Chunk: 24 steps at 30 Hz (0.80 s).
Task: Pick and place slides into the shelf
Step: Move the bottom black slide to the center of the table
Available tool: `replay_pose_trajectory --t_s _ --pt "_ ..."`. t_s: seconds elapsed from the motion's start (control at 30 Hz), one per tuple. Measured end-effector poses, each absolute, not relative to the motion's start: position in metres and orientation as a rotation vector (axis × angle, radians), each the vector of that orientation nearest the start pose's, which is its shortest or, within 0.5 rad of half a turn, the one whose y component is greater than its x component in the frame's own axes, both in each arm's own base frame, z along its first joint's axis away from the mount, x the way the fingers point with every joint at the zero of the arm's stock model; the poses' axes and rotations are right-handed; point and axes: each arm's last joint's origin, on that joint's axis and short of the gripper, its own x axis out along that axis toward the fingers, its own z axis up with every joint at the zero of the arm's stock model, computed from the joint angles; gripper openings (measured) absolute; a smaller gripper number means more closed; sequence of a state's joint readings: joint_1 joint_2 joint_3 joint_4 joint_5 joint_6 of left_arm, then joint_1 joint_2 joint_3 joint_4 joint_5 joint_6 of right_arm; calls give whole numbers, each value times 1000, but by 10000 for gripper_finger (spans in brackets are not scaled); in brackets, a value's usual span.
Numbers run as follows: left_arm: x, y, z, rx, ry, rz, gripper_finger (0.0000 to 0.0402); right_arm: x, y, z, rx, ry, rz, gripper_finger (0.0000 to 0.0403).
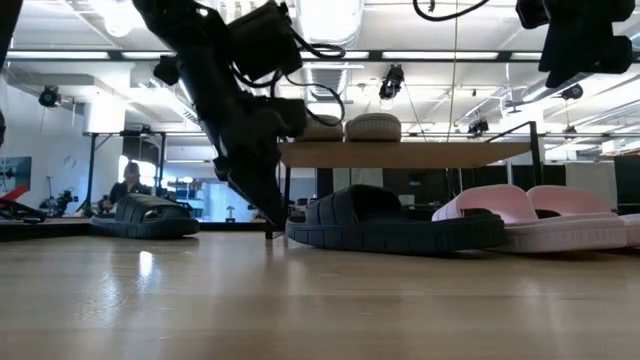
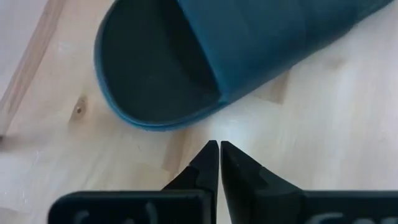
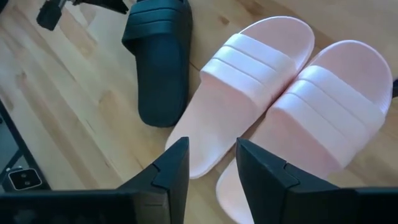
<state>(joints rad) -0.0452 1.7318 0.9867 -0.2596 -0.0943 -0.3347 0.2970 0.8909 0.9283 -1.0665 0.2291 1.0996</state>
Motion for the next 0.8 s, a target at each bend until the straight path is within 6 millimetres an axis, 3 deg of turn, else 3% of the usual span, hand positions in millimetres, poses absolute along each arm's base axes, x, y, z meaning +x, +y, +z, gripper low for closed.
replay_pose_trajectory --t_s 0.2,0.4,0.6,0.8 --pt "345 -2 146 -194 940 330 0 142 36 296 730 897 -481 124" --pt "382 6 142 -221 771 345 0 141 36 295 730 901 -486 123" --pt "411 7 135 -213 818 350 0 141 36 295 750 896 -497 122" --pt "402 7 147 -129 957 385 0 141 36 295 754 898 -500 125"
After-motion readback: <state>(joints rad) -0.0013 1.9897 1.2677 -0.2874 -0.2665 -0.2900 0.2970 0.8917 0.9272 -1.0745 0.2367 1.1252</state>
